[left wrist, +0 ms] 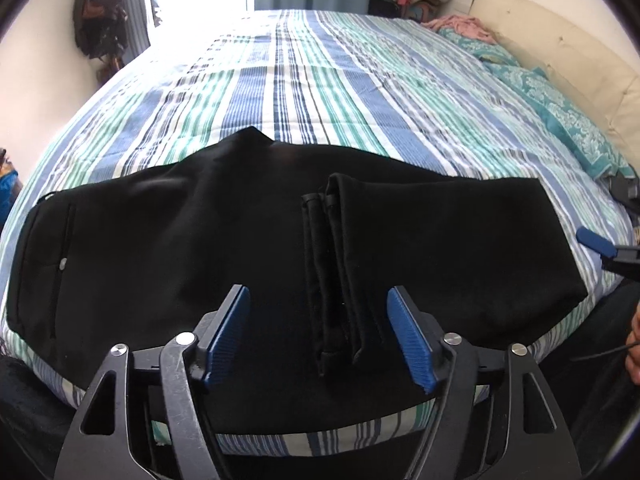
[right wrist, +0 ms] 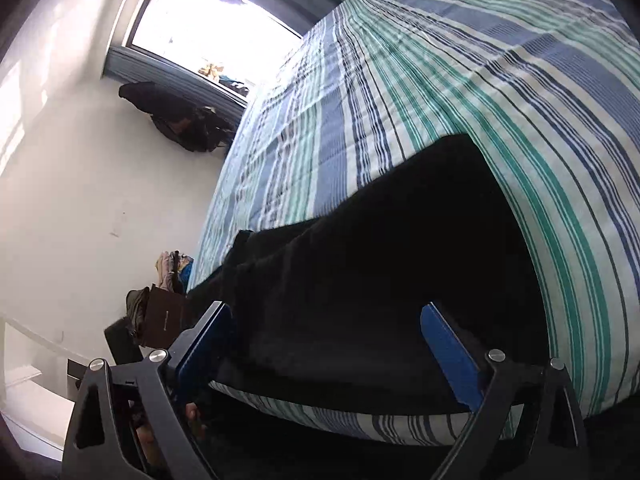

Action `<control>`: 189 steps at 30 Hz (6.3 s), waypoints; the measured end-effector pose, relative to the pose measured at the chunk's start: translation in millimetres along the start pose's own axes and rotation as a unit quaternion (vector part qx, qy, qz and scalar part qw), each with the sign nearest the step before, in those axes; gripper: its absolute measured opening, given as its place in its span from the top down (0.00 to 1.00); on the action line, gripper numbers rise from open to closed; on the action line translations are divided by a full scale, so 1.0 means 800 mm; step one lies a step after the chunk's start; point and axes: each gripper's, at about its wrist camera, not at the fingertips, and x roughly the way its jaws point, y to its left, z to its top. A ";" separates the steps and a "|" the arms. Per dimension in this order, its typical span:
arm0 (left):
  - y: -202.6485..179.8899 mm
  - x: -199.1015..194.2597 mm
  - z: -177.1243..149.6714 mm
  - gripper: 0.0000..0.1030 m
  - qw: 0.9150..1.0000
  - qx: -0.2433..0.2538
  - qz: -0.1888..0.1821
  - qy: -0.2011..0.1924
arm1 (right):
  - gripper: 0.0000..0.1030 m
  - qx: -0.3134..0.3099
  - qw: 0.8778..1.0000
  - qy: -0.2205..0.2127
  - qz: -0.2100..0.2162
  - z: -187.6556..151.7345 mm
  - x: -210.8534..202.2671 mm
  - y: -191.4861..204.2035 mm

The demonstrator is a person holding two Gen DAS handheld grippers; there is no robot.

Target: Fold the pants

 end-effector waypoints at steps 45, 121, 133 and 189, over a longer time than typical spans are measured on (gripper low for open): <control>0.202 0.027 0.010 0.05 0.971 -0.214 0.049 0.099 | 0.05 -0.106 0.988 -0.038 -0.104 -0.014 0.005 0.011; 0.405 0.076 0.038 0.05 0.946 -0.249 -0.046 0.200 | 0.05 -0.192 0.968 -0.040 -0.156 -0.025 0.027 0.037; 0.363 0.007 0.059 0.80 0.944 -0.292 -0.090 0.121 | 0.05 -0.173 0.973 -0.054 -0.145 -0.019 0.018 0.034; 0.162 -0.006 0.018 0.31 0.987 -0.154 0.043 -0.026 | 0.20 -0.202 0.949 0.238 0.049 -0.029 0.130 0.053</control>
